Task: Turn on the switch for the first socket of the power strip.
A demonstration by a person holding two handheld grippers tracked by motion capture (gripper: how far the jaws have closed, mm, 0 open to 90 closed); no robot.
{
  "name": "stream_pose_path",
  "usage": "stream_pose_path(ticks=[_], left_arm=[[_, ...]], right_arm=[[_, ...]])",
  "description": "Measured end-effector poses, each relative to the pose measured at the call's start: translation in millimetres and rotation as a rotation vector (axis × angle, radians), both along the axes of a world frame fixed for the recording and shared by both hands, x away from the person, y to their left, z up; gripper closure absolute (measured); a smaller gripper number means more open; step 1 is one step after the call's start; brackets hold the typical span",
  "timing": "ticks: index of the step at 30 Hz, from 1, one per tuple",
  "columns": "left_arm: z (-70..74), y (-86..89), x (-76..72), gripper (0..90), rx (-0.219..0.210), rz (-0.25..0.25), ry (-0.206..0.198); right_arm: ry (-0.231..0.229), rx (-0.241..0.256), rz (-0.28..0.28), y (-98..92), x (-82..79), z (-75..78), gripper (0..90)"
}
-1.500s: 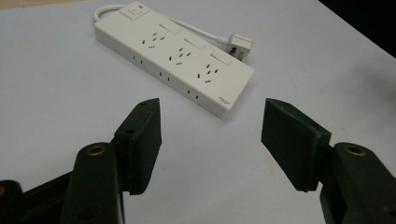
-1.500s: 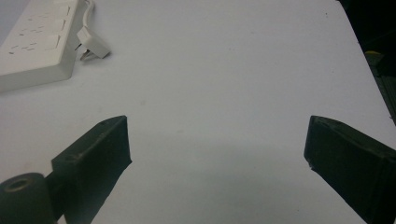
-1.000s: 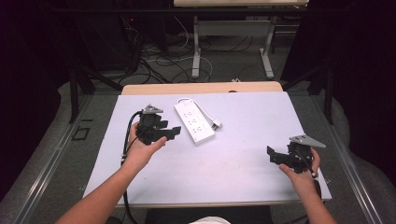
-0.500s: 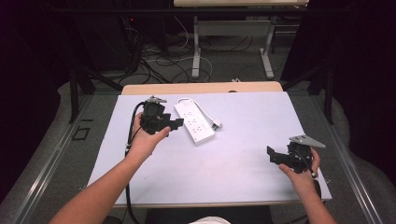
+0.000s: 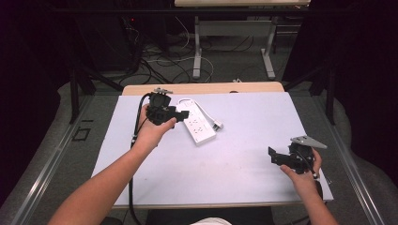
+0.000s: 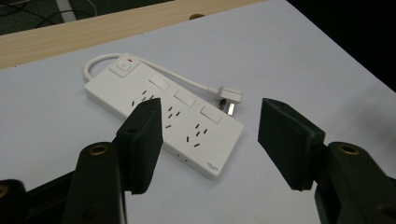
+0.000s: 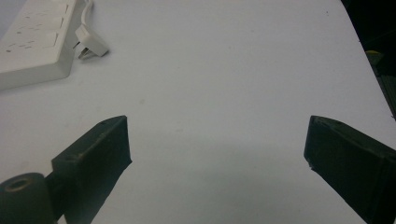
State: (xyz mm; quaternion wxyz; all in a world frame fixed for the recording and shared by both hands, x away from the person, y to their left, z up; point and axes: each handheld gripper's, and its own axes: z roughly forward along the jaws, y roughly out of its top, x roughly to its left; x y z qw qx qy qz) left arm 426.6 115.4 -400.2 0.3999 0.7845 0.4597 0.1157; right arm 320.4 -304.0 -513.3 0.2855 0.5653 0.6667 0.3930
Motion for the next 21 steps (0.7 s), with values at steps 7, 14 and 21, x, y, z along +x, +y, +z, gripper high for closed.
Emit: stream_pose_path(ticks=[7,14,21], left_arm=[[4.1,-6.6,14.6,39.2,-0.016,0.011,0.013],[1.7,-16.4,29.6,37.8,0.038,0.011,-0.011],[-1.1,-28.4,41.6,39.3,0.087,0.014,-0.019]], right_arm=[[0.009,-0.004,0.012,-0.7,0.5,-0.7,6.4],[0.004,-0.008,0.007,-0.8,0.3,-0.6,6.4],[0.007,-0.006,0.008,-0.1,0.9,-1.9,6.4]])
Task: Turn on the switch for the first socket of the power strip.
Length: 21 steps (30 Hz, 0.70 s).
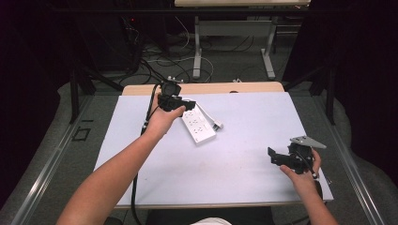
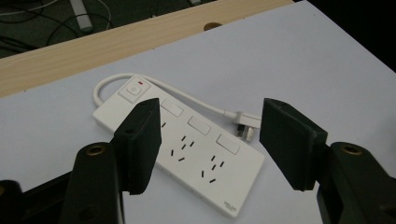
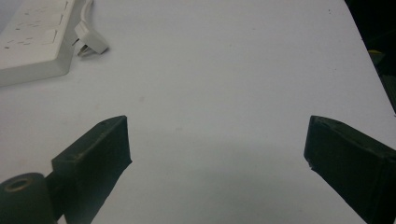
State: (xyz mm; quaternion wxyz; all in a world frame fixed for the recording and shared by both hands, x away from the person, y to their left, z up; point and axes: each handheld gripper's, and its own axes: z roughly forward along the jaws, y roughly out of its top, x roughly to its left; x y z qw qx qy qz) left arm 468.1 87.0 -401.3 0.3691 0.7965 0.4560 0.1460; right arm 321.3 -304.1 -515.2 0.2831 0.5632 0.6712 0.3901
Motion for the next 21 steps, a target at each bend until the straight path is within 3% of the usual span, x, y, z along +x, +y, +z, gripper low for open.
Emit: stream_pose_path(ticks=[2,8,12,21], left_arm=[[-1.0,-3.8,3.6,39.7,0.026,0.000,-0.019],[-3.2,-12.2,14.3,41.8,0.041,0.009,-0.033],[-4.9,-15.7,21.9,42.0,0.039,0.021,-0.011],[-9.6,-19.0,38.5,45.9,0.055,0.044,-0.019]], right_arm=[[-0.002,0.001,0.000,-0.1,0.0,0.1,6.4],[-0.002,0.001,-0.002,-0.8,0.2,-0.3,6.4],[0.009,0.001,0.003,-1.3,0.0,0.0,6.4],[0.009,0.007,0.002,-0.9,0.1,-0.5,6.4]])
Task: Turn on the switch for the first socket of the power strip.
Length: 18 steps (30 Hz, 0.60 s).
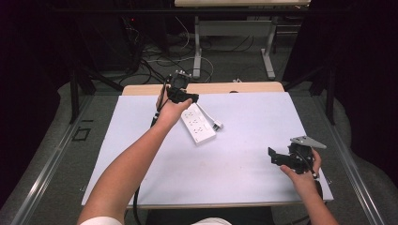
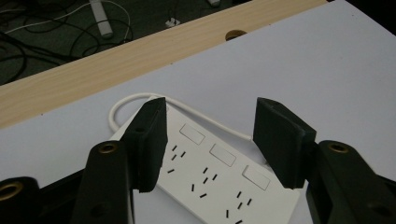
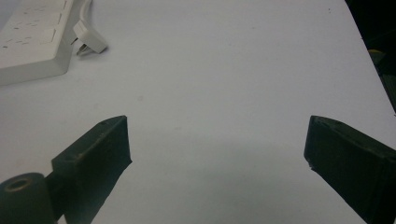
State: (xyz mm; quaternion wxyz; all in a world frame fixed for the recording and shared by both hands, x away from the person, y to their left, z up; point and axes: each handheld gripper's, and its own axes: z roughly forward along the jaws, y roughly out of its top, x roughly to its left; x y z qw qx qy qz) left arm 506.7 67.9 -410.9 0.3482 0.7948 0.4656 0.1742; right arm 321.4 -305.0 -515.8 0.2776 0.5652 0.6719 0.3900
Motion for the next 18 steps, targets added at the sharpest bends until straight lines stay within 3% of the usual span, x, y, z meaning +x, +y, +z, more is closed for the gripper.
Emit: stream_pose_path(ticks=[4,5,18], left_arm=[[-5.1,1.2,7.5,49.4,-0.018,0.002,0.009],[-6.2,1.8,9.4,50.4,-0.019,0.000,0.014],[-18.4,5.3,26.4,63.8,-0.049,0.049,0.024]], right_arm=[[-0.002,-0.005,0.003,-0.3,0.3,-0.3,6.4],[-0.024,-0.006,-0.005,0.4,1.4,-1.8,6.4],[0.005,0.001,0.006,0.0,1.4,-2.2,6.4]])
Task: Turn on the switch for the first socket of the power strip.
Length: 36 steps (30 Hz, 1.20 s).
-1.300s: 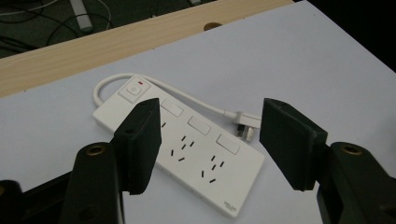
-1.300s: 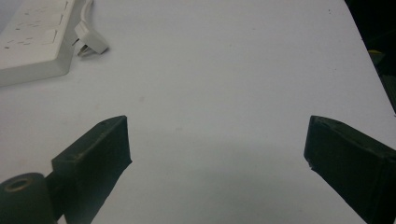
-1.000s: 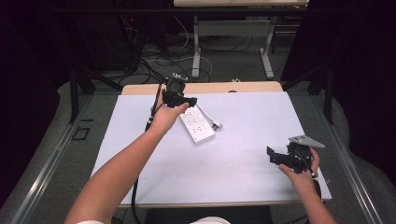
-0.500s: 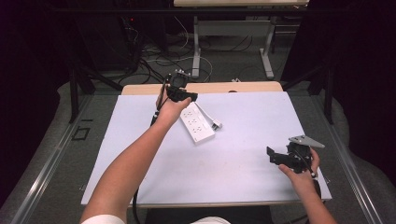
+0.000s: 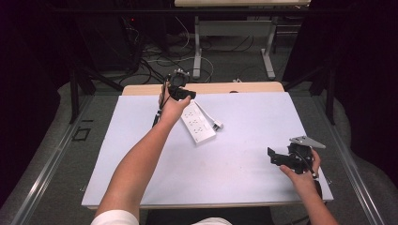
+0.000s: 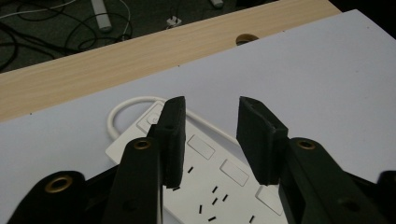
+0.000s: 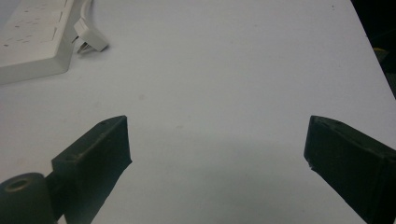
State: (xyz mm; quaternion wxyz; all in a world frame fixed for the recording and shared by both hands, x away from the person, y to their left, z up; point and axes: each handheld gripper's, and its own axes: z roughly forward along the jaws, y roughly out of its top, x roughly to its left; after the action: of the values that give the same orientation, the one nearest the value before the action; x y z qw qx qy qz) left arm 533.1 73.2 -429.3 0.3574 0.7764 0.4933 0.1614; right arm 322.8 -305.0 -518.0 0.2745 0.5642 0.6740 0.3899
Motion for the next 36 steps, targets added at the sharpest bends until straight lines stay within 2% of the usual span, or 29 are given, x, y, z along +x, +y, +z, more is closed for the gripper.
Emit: stream_pose_path(ticks=[5,13,23,27,30,33,34,36], left_arm=[[-5.6,0.7,6.3,68.0,0.005,0.006,0.003],[-17.6,-0.7,14.5,75.6,0.024,0.018,0.033],[-35.2,-7.7,25.2,87.4,0.040,0.017,0.088],[-42.4,-9.1,28.5,89.3,0.031,0.029,0.110],[-46.2,-10.3,30.2,89.7,0.026,0.031,0.111],[-49.9,-11.4,32.0,89.8,0.033,0.022,0.119],[-51.3,-11.7,32.9,89.8,0.037,0.018,0.121],[-54.1,-11.8,34.0,89.8,0.039,0.022,0.123]], right_arm=[[0.007,0.005,0.001,-0.9,0.9,-1.7,6.5],[0.007,0.011,0.005,-1.4,0.5,-1.7,6.5],[0.011,0.018,0.005,-1.6,0.8,-1.9,6.6],[0.008,0.016,0.002,-1.3,0.9,-2.1,6.5],[0.001,0.013,0.006,-1.4,1.4,-2.1,6.5],[0.002,0.015,0.008,-1.3,1.4,-2.2,6.6],[-0.013,0.017,0.002,-0.7,2.2,-3.4,6.5],[0.008,0.017,0.008,-1.6,1.0,-1.9,6.6]])
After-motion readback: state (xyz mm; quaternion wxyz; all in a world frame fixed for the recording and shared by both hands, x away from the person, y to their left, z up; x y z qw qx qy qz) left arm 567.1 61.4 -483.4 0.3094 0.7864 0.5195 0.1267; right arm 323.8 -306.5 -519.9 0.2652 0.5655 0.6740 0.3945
